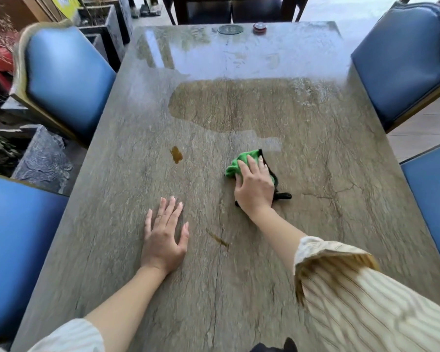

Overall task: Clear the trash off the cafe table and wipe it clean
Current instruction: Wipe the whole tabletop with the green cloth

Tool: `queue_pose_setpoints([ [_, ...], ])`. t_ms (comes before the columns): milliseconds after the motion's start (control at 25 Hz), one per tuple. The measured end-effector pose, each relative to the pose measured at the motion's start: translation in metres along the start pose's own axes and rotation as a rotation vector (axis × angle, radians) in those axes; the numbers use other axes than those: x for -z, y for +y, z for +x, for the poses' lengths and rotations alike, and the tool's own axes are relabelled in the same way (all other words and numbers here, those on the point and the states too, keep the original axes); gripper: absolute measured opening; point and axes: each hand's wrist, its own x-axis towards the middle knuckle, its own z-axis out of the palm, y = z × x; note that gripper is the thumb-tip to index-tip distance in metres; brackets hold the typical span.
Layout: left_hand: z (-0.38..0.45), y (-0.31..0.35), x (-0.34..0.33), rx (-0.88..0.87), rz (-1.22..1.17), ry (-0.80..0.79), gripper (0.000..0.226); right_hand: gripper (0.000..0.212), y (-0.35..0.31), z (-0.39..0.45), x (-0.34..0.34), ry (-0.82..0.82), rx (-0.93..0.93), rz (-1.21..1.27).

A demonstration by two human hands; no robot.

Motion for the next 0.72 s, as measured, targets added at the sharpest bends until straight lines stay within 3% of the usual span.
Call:
queue_pose_setpoints([
  [200, 0.0, 0.001, 0.001, 0.015, -0.036, 0.019, 0.059, 0.038, 0.012, -0.068, 0.01, -0.154, 0.462, 0.02],
  [280, 0.0, 0.001, 0.001, 0.02, -0.063, 0.036, 0.058, 0.04, 0.04, -0.062, 0.021, -0.097, 0.384, -0.003],
  [400, 0.0, 0.002, 0.001, 0.02, -0.081, 0.043, 0.057, 0.041, 0.073, 0.002, 0.029, 0.05, -0.051, -0.073],
  [480, 0.001, 0.003, 0.001, 0.018, -0.085, 0.039, 0.058, 0.042, 0.076, 0.059, 0.031, 0.045, -0.205, -0.079],
  [600, 0.002, 0.002, 0.0, 0.013, -0.072, 0.039, 0.058, 0.043, 0.047, 0.107, 0.013, -0.032, -0.166, -0.107],
  [720, 0.002, 0.0, 0.0, 0.015, -0.065, 0.037, 0.057, 0.043, -0.002, 0.098, -0.006, -0.097, 0.083, -0.083],
])
